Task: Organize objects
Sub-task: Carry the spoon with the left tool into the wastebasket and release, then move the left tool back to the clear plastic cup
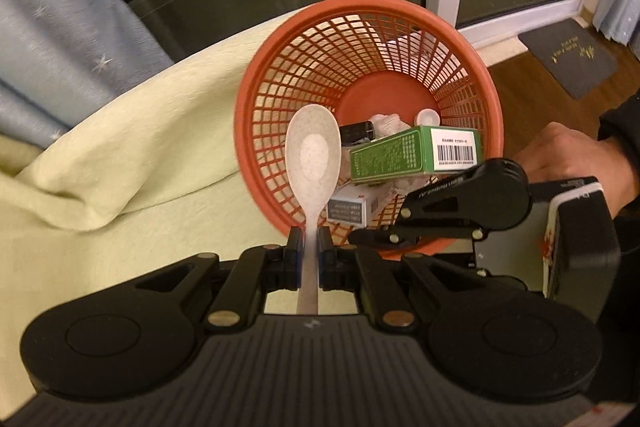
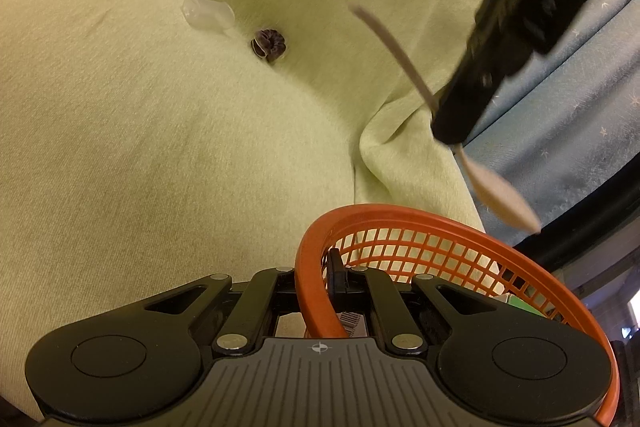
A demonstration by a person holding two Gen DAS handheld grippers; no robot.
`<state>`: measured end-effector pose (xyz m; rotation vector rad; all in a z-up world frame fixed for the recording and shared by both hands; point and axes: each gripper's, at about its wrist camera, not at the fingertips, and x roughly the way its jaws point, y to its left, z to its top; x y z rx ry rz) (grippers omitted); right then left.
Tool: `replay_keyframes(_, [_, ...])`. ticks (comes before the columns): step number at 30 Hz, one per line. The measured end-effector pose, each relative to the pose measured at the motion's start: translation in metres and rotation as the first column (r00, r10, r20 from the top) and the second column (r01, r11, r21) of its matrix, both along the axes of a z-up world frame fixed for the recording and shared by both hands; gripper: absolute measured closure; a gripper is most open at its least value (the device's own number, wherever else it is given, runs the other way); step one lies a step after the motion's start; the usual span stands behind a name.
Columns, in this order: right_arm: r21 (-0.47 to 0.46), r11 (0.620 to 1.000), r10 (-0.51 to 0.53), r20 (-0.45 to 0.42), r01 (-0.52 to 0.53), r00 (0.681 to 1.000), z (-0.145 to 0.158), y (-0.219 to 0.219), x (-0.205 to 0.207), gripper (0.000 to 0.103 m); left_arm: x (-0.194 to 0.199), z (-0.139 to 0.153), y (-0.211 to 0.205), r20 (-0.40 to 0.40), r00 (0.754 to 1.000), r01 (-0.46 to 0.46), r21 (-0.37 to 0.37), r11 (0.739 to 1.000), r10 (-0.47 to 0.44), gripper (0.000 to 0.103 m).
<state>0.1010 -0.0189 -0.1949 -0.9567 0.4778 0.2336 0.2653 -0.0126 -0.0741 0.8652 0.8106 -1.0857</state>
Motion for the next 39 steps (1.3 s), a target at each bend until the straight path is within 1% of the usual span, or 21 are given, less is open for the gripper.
replay_keyframes(4, [0.006, 1.0, -0.001, 0.003, 0.001, 1.0, 0.0, -0.001, -0.001, 0.101, 0.001, -0.005, -0.02, -0.017, 1.0, 0.02, -0.005, 1.0, -0.02, 0.099])
replay_keyframes(6, [0.009, 1.0, -0.001, 0.004, 0.001, 1.0, 0.0, -0.002, 0.0, 0.101, 0.002, -0.008, -0.031, -0.017, 1.0, 0.022, -0.031, 0.999, -0.022, 0.097])
replay_keyframes(7, [0.009, 1.0, -0.001, 0.004, 0.001, 1.0, 0.0, -0.002, 0.0, 0.101, 0.003, -0.008, -0.035, -0.017, 1.0, 0.02, -0.054, 0.998, -0.02, 0.093])
replay_keyframes(8, [0.01, 1.0, -0.002, 0.004, 0.002, 1.0, 0.0, -0.002, 0.0, 0.101, 0.004, -0.008, -0.038, -0.015, 1.0, 0.021, -0.075, 0.997, -0.022, 0.085])
replay_keyframes(9, [0.011, 1.0, -0.003, 0.004, 0.003, 1.0, 0.0, -0.002, 0.0, 0.101, 0.005, -0.007, -0.04, -0.009, 1.0, 0.009, -0.094, 0.996, -0.01, 0.081])
replay_keyframes(10, [0.013, 1.0, -0.004, 0.004, 0.004, 1.0, 0.0, -0.002, 0.001, 0.101, 0.006, -0.005, -0.039, -0.011, 1.0, -0.004, -0.109, 0.994, 0.003, 0.079])
replay_keyframes(12, [0.018, 1.0, -0.008, 0.004, 0.008, 1.0, 0.001, -0.002, 0.001, 0.101, 0.01, -0.001, -0.03, -0.017, 0.999, -0.034, -0.138, 0.99, 0.032, 0.079])
replay_keyframes(16, [0.026, 1.0, -0.012, 0.009, 0.011, 1.0, 0.002, -0.004, 0.0, 0.101, 0.024, 0.001, 0.004, 0.006, 0.992, -0.126, -0.144, 0.981, 0.129, 0.079])
replay_keyframes(18, [0.028, 1.0, -0.014, 0.011, 0.014, 1.0, 0.003, -0.004, -0.001, 0.101, 0.034, 0.001, 0.032, 0.01, 0.98, -0.197, -0.151, 0.969, 0.2, 0.079])
replay_keyframes(20, [0.029, 0.999, -0.014, 0.012, 0.014, 1.0, 0.002, -0.004, -0.001, 0.101, 0.04, 0.001, 0.062, 0.024, 0.96, -0.273, -0.158, 0.949, 0.28, 0.079])
replay_keyframes(22, [0.03, 0.999, -0.013, 0.012, 0.013, 1.0, 0.002, -0.005, -0.001, 0.101, 0.051, -0.001, 0.098, 0.031, 0.929, -0.359, -0.165, 0.919, 0.369, 0.079])
replay_keyframes(23, [0.03, 0.999, -0.013, 0.013, 0.013, 1.0, 0.002, -0.006, -0.001, 0.101, 0.056, -0.002, 0.117, 0.034, 0.91, -0.403, -0.169, 0.899, 0.414, 0.078])
replay_keyframes(26, [0.035, 0.999, -0.016, 0.014, 0.015, 1.0, 0.002, -0.007, 0.001, 0.101, 0.065, -0.006, 0.178, 0.04, 0.835, -0.534, -0.179, 0.827, 0.548, 0.075])
replay_keyframes(30, [0.032, 0.999, -0.015, 0.012, 0.015, 1.0, 0.003, -0.006, 0.001, 0.101, 0.07, -0.024, 0.258, 0.04, 0.718, -0.68, -0.172, 0.712, 0.695, 0.073])
replay_keyframes(35, [0.024, 1.0, -0.012, 0.011, 0.012, 1.0, 0.002, -0.007, -0.001, 0.101, 0.062, -0.059, 0.333, 0.005, 0.575, -0.806, -0.167, 0.567, 0.818, 0.071])
replay_keyframes(36, [0.02, 1.0, -0.01, 0.01, 0.01, 1.0, 0.001, -0.006, -0.001, 0.101, 0.061, -0.065, 0.343, -0.007, 0.552, -0.823, -0.165, 0.544, 0.834, 0.071])
replay_keyframes(37, [0.017, 1.0, -0.009, 0.009, 0.009, 1.0, 0.001, -0.006, -0.001, 0.101, 0.059, -0.072, 0.349, -0.013, 0.535, -0.835, -0.161, 0.527, 0.845, 0.07])
replay_keyframes(39, [0.017, 1.0, -0.012, 0.008, 0.012, 1.0, 0.0, -0.005, 0.0, 0.101, 0.056, -0.085, 0.357, -0.013, 0.51, -0.85, -0.156, 0.502, 0.86, 0.063])
